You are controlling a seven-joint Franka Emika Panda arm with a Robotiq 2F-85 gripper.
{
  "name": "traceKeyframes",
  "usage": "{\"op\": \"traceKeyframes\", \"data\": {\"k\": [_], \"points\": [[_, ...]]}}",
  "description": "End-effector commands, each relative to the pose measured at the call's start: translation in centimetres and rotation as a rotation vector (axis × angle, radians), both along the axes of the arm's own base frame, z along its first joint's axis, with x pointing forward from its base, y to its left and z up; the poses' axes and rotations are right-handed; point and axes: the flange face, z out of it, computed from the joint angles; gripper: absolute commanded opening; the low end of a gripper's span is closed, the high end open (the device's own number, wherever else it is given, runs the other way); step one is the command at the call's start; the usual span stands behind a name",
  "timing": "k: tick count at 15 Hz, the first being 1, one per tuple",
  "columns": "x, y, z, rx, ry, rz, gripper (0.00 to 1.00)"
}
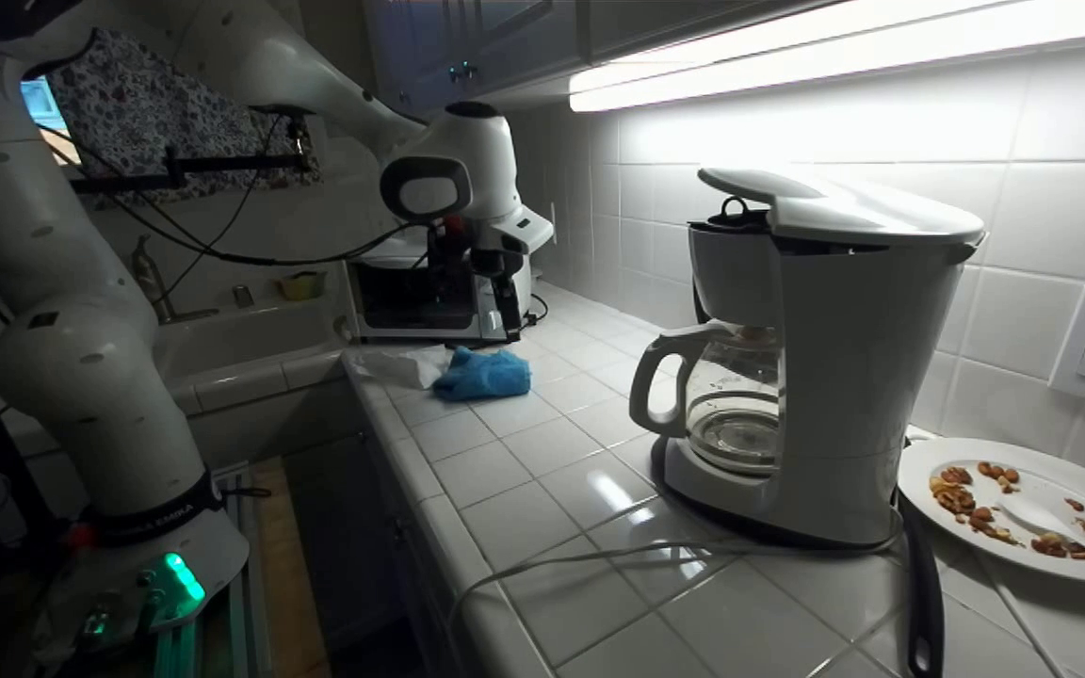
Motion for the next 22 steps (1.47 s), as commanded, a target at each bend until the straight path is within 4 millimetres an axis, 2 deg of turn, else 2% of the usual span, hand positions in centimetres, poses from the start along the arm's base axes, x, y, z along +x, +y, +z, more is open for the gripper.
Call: {"op": "traceKeyframes", "data": {"k": [1,9,16,22], "points": [[-3.4,-0.1,2.5,-0.025,0.007,0.043,1.0],[-7.6,0.2,5.9,-0.095,0.0,0.119,1.0],[-9.4,0.2,6.6,-0.121,-0.027,0.136,1.0],[-9.9,0.0,6.9,-0.12,-0.034,0.13,1.0]]}}
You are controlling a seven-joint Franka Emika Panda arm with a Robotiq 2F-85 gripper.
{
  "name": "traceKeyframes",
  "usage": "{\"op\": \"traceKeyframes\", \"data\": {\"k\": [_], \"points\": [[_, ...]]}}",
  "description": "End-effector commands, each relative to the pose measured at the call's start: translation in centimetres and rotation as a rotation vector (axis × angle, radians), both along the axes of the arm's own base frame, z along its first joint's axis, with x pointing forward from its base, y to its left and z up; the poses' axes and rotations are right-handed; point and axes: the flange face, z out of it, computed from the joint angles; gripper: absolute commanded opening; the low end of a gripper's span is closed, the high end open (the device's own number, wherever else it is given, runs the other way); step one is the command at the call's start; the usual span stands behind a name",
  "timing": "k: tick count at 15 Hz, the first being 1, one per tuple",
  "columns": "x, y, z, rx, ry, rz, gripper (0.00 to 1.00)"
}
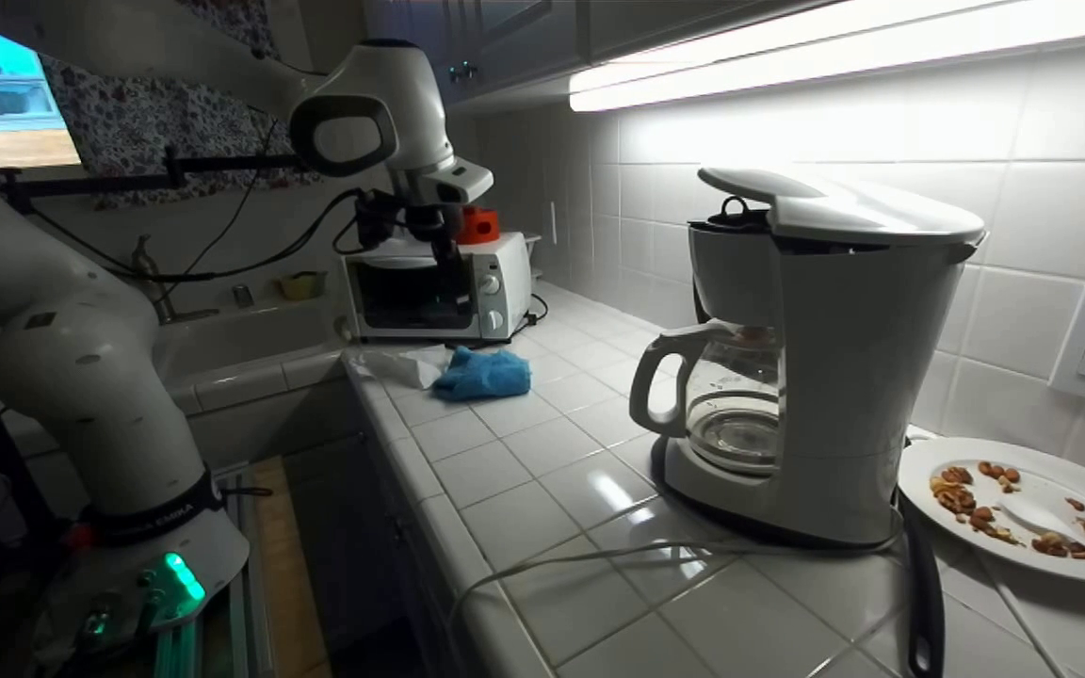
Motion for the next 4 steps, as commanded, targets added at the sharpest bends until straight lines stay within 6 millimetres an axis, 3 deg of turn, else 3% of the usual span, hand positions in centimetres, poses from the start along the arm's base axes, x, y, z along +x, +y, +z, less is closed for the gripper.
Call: {"op": "traceKeyframes", "data": {"k": [1,4], "points": [[-1.14,-0.34,0.4,-0.023,-0.002,0.004,1.0],[-1.12,-0.43,0.42,-0.022,0.0,0.003,1.0]]}}
